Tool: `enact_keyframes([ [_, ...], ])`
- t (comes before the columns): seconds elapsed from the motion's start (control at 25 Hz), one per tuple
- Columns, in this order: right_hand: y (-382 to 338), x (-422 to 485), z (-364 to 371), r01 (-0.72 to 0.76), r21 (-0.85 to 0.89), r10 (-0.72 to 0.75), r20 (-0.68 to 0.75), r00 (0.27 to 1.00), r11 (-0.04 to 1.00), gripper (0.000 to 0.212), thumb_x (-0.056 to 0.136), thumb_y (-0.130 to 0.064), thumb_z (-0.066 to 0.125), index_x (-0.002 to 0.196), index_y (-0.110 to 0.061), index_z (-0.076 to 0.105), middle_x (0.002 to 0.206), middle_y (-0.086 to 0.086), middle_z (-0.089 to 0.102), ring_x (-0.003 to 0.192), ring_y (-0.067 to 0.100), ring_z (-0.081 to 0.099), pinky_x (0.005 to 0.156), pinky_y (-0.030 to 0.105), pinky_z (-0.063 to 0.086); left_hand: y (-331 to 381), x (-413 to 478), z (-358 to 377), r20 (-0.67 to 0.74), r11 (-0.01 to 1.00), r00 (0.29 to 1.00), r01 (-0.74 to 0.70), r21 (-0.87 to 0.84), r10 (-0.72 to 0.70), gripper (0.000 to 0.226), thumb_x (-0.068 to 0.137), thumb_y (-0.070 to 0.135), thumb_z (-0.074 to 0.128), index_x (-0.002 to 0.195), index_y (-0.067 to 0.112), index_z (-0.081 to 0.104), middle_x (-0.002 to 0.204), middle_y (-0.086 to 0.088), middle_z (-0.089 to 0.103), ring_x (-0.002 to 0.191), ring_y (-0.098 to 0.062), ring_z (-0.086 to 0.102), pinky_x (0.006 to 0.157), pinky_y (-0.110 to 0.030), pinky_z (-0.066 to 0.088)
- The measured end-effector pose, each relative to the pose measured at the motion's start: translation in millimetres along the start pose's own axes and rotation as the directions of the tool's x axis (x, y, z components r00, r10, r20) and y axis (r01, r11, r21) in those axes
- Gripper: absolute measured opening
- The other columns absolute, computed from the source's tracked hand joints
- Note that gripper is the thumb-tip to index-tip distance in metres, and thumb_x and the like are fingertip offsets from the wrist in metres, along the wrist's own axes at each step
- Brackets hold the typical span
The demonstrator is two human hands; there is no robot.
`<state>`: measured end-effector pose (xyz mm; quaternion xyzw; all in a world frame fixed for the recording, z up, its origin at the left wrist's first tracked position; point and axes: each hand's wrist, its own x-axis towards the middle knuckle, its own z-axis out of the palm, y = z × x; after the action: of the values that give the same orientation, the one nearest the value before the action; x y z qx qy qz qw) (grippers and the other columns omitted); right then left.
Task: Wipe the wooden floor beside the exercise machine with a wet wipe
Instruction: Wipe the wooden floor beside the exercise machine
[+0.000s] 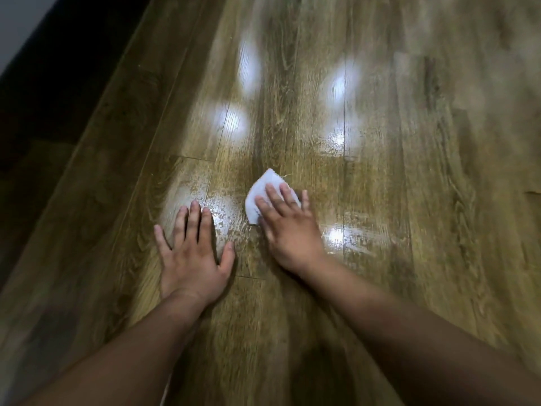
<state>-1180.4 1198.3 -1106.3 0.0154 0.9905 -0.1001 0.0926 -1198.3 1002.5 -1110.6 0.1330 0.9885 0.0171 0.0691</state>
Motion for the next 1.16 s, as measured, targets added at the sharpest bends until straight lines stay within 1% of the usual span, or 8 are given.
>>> enact_keyframes([
  [0.08, 52.2, -24.7, -5.9, 0.017, 0.008, -0.017, -0.038, 0.999, 1.0, 0.055, 0.099, -0.045, 0.022, 0.151, -0.029, 0.034, 0.162, -0.005, 0.02, 0.151, 0.015, 0.015, 0.12, 0.053, -0.008, -0.8, 0.7, 0.1, 0.017, 1.0, 1.0, -0.003, 0.009, 0.003, 0.081, 0.089, 0.061, 0.015, 0.156, 0.016, 0.014, 0.165, -0.002, 0.001, 0.151, -0.018, -0.007, 0.118, -0.059, -0.005],
  [0.16, 127.1, -68.3, -8.9, -0.306, 0.053, 0.31, -0.132, 0.941, 0.951, 0.048, 0.101, -0.036, 0.035, 0.147, -0.027, 0.042, 0.161, -0.002, 0.026, 0.15, 0.013, 0.021, 0.122, 0.056, 0.001, -0.4, 1.1, 0.2, 0.022, 1.0, 1.0, -0.003, 0.01, 0.003, 0.081, 0.09, 0.062, 0.012, 0.156, 0.017, 0.01, 0.165, -0.001, -0.002, 0.151, -0.018, -0.01, 0.117, -0.06, -0.006],
  [0.36, 134.8, -86.9, -16.6, -0.811, 0.156, 0.825, -0.134, 0.548, 0.564, 0.053, 0.099, -0.028, 0.036, 0.15, -0.014, 0.038, 0.161, 0.013, 0.025, 0.148, 0.034, 0.021, 0.119, 0.06, 0.011, -1.9, 1.7, 2.0, 0.028, 1.0, 1.0, -0.011, 0.016, 0.01, 0.08, 0.091, 0.063, 0.01, 0.156, 0.017, 0.006, 0.165, -0.002, -0.006, 0.151, -0.02, -0.012, 0.117, -0.06, -0.008],
  [0.56, -44.3, 29.4, 9.0, -0.222, 0.022, 0.222, -0.049, 0.974, 0.975, 0.057, 0.098, -0.031, 0.033, 0.153, -0.021, 0.029, 0.164, 0.009, 0.018, 0.151, 0.036, 0.013, 0.121, 0.055, -0.003, -0.7, 2.0, 3.4, -0.011, 1.0, 1.0, -0.007, -0.021, 0.007, 0.081, 0.087, 0.057, 0.021, 0.155, 0.013, 0.018, 0.165, -0.005, 0.008, 0.151, -0.02, -0.002, 0.117, -0.061, -0.005],
  [0.68, -81.5, 72.1, 0.0, 0.23, -0.024, -0.228, 0.077, 0.971, 0.973, 0.053, 0.102, -0.028, 0.036, 0.154, -0.028, 0.027, 0.165, -0.003, 0.013, 0.153, 0.021, 0.005, 0.12, 0.049, -0.01, -0.7, 0.0, 5.0, -0.01, 0.999, 1.0, 0.004, -0.042, -0.004, 0.083, 0.083, 0.052, 0.028, 0.152, 0.006, 0.026, 0.162, -0.01, 0.021, 0.151, -0.022, 0.007, 0.117, -0.063, 0.001],
  [0.84, 8.0, 43.2, -12.5, -0.101, 0.092, 0.11, -0.096, 0.989, 0.991, 0.047, 0.102, -0.027, 0.043, 0.149, -0.028, 0.039, 0.163, -0.004, 0.022, 0.152, 0.013, 0.013, 0.12, 0.05, -0.012, -0.1, 1.0, -0.5, 0.035, 1.0, 0.999, 0.001, -0.012, -0.001, 0.081, 0.089, 0.058, 0.018, 0.156, 0.013, 0.006, 0.165, -0.003, -0.003, 0.151, -0.019, -0.01, 0.117, -0.059, -0.01],
  [0.96, 38.6, 1.2, -11.9, -0.476, 0.245, 0.518, -0.152, 0.842, 0.845, 0.045, 0.1, -0.021, 0.044, 0.145, -0.022, 0.048, 0.16, 0.002, 0.03, 0.151, 0.018, 0.019, 0.121, 0.054, -0.004, -1.3, 1.3, -3.4, 0.031, 1.0, 1.0, 0.002, -0.016, -0.002, 0.081, 0.09, 0.059, 0.017, 0.156, 0.014, 0.004, 0.165, -0.002, -0.007, 0.15, -0.019, -0.012, 0.116, -0.06, -0.009],
  [1.16, -63.9, 48.9, 11.7, 0.034, 0.1, -0.018, -0.157, 0.987, 0.994, 0.046, 0.092, -0.021, 0.047, 0.138, -0.018, 0.055, 0.152, 0.011, 0.044, 0.144, 0.036, 0.033, 0.117, 0.062, 0.012, 0.9, 2.1, 0.0, 0.028, 0.999, 1.0, 0.015, -0.035, -0.014, 0.084, 0.089, 0.059, 0.024, 0.156, 0.013, 0.0, 0.165, -0.002, -0.009, 0.15, -0.018, -0.015, 0.116, -0.058, -0.011],
])
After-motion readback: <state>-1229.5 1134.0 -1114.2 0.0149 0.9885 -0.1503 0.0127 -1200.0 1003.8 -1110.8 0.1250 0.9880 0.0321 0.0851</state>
